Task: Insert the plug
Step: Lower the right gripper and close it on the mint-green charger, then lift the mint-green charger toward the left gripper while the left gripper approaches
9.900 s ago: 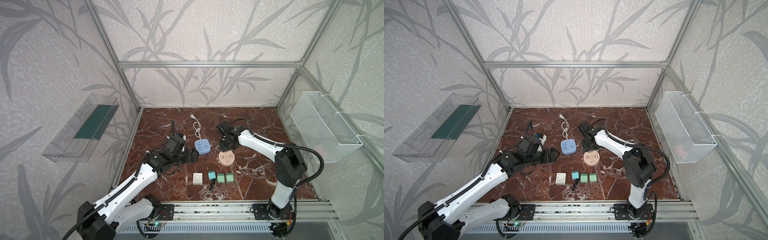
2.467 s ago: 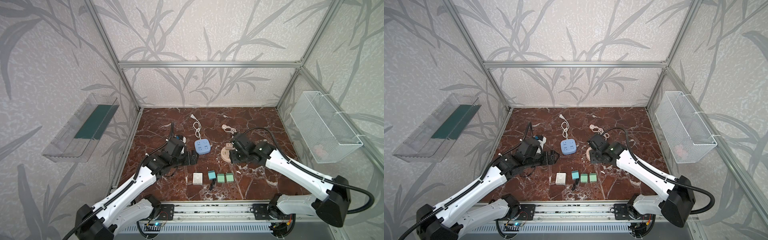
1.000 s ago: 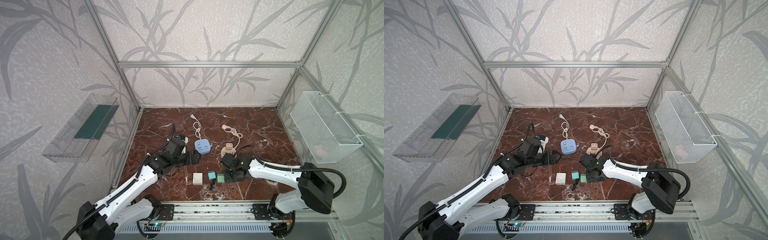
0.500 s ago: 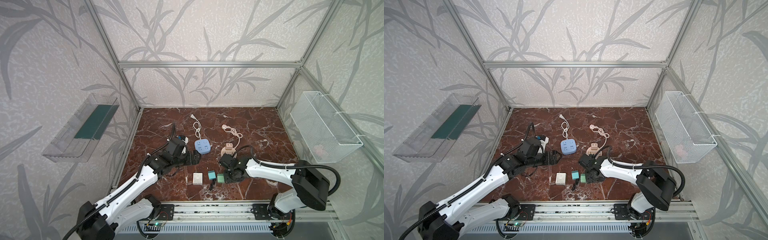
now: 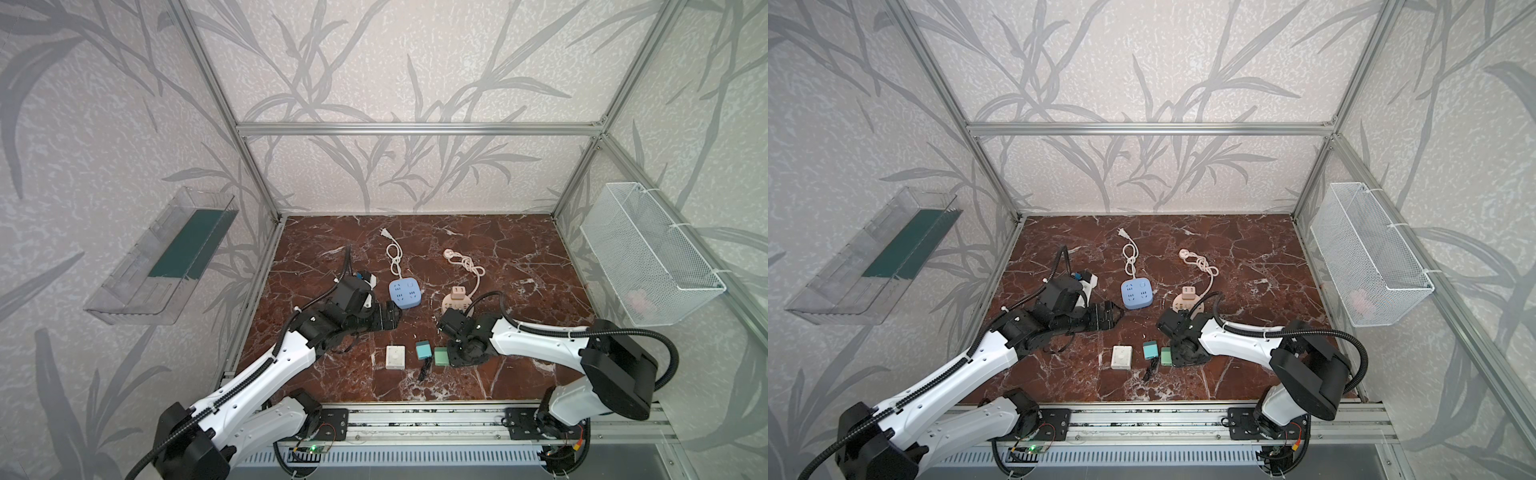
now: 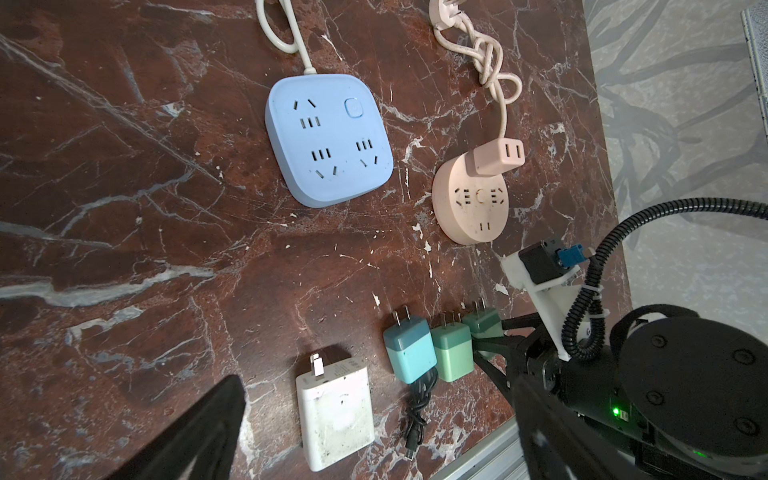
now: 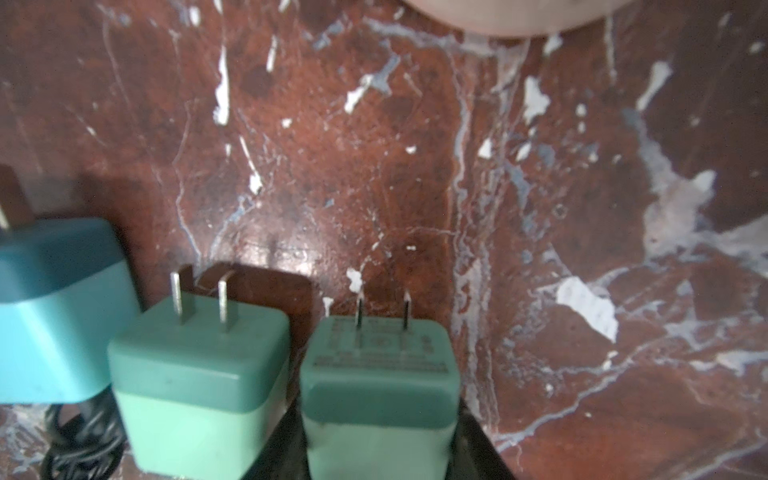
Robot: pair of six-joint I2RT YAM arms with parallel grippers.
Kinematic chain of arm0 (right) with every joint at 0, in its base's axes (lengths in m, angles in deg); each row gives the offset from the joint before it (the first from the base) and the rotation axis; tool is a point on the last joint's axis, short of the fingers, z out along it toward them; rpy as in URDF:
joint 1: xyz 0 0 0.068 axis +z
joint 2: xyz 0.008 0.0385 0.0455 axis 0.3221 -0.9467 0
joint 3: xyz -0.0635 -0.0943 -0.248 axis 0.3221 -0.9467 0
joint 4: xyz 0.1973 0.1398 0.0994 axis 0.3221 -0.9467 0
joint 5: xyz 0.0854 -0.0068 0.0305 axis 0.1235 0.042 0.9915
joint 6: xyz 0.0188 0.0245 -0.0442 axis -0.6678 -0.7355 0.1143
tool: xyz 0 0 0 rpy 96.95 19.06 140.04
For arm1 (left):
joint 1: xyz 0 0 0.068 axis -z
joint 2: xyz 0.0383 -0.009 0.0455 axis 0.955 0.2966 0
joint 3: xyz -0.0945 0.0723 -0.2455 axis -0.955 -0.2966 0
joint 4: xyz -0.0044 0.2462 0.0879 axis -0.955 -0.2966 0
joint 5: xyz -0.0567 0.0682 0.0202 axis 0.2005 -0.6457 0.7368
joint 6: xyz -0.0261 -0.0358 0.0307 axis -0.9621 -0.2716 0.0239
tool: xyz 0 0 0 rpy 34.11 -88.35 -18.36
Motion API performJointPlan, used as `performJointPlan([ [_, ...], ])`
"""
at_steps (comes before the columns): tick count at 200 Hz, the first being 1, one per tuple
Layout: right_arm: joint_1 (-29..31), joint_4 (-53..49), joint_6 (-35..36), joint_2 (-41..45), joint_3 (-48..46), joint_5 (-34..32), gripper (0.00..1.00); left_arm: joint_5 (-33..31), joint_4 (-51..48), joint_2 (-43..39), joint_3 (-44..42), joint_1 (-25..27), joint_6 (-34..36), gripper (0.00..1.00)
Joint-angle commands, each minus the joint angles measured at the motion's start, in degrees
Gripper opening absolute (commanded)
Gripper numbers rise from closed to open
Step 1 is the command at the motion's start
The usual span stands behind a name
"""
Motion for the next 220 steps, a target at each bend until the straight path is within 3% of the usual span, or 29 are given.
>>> performJointPlan([
  [1, 0.43, -2.15, 0.77, 0.98, -0.44, -0.78, 0.09, 0.70, 0.98, 0.14, -0.54, 0.17, -0.46, 0.96],
  [8, 0.41, -3.13, 0.97, 1.46, -0.03, -1.22, 0.00, 0.88, 0.98, 0.07, -0.43, 0.14, -0.46, 0.96],
  [50, 0.43, -7.98, 4.96, 7.74, 3.19, -2.35, 0.00, 4.40, 0.89, -0.38, -0.17, 0.22, -0.39, 0.92],
  [101, 0.43, -2.00, 12.90, 17.43, 3.57, 3.41, 0.00, 11.24, 3.66, 0.06, 0.29, 1.78, -0.52, 0.92],
  [145, 0.69, -1.57, 16.32, 18.47, 7.04, 6.40, 0.00, 15.25, 6.27, 1.84, 2.47, 3.19, -1.08, 0.90],
  [188, 1.03, 2.52, 17.86, 18.96, 7.21, 9.88, 0.00, 17.64, 7.88, 3.30, 3.35, 4.75, -1.72, 0.77],
  [220, 1.69, 3.11, 19.41, 18.18, 8.52, 10.52, 0.00, 21.49, 10.15, 4.39, 2.93, 5.09, -3.50, 0.74],
])
